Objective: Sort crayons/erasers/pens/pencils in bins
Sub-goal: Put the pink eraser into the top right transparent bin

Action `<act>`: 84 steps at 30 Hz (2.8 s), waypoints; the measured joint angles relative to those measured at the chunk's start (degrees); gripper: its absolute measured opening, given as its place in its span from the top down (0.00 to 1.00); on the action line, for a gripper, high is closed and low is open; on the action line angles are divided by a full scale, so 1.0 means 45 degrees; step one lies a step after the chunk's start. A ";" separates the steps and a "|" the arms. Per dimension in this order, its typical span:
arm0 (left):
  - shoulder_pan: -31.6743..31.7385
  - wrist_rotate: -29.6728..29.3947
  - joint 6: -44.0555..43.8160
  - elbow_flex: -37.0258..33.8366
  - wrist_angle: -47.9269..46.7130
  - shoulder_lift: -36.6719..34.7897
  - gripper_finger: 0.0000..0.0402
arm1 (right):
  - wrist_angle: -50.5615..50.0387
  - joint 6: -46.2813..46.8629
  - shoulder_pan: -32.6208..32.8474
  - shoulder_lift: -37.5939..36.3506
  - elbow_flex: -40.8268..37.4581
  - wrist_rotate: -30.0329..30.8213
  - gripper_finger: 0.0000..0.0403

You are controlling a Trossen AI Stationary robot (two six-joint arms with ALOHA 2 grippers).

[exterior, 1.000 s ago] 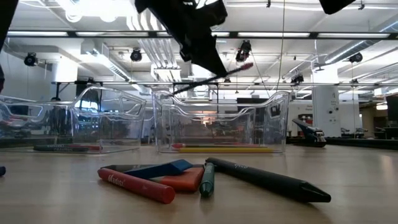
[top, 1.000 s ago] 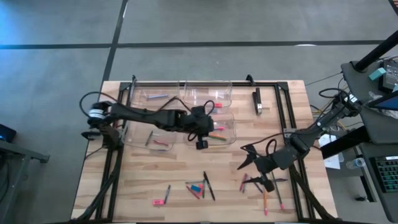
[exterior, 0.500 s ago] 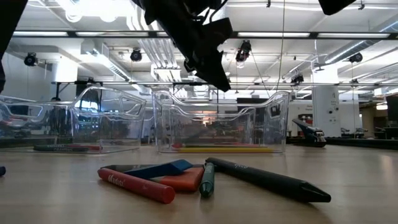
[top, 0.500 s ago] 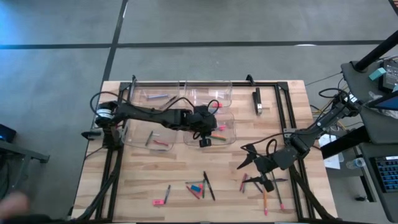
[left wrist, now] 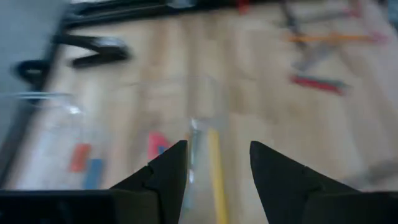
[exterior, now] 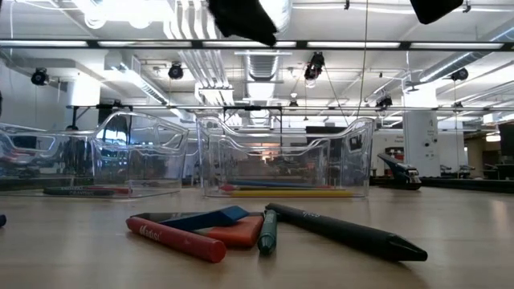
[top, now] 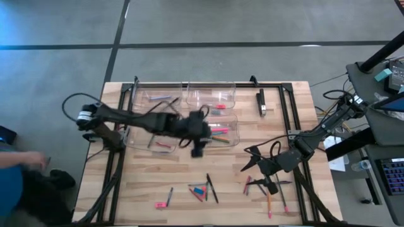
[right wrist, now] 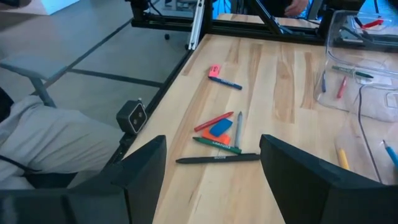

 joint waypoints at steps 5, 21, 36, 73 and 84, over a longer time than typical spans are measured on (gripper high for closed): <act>-0.1767 0.0112 -0.1079 -0.0394 -0.1639 -0.0477 0.60 | 0.0024 0.0003 0.0000 0.0000 -0.0010 0.0000 0.39; -0.6527 -0.0010 -0.7802 -0.1187 -0.5498 -0.0335 0.60 | 0.0063 0.0301 0.0000 0.0000 -0.0054 0.0000 0.39; -0.8947 0.0685 -1.2171 -0.5085 -0.0214 -0.0335 0.60 | 0.0216 0.0377 0.0000 0.0000 -0.0146 0.0000 0.39; -0.9620 0.1069 -1.2541 -0.3498 -0.1638 0.3004 0.60 | 0.0402 0.0689 0.0000 0.0000 -0.0423 0.0015 0.39; -0.9895 0.1084 -1.2628 -0.3493 -0.1692 0.3191 0.60 | 0.0398 0.0712 0.0000 0.0001 -0.0461 0.0015 0.39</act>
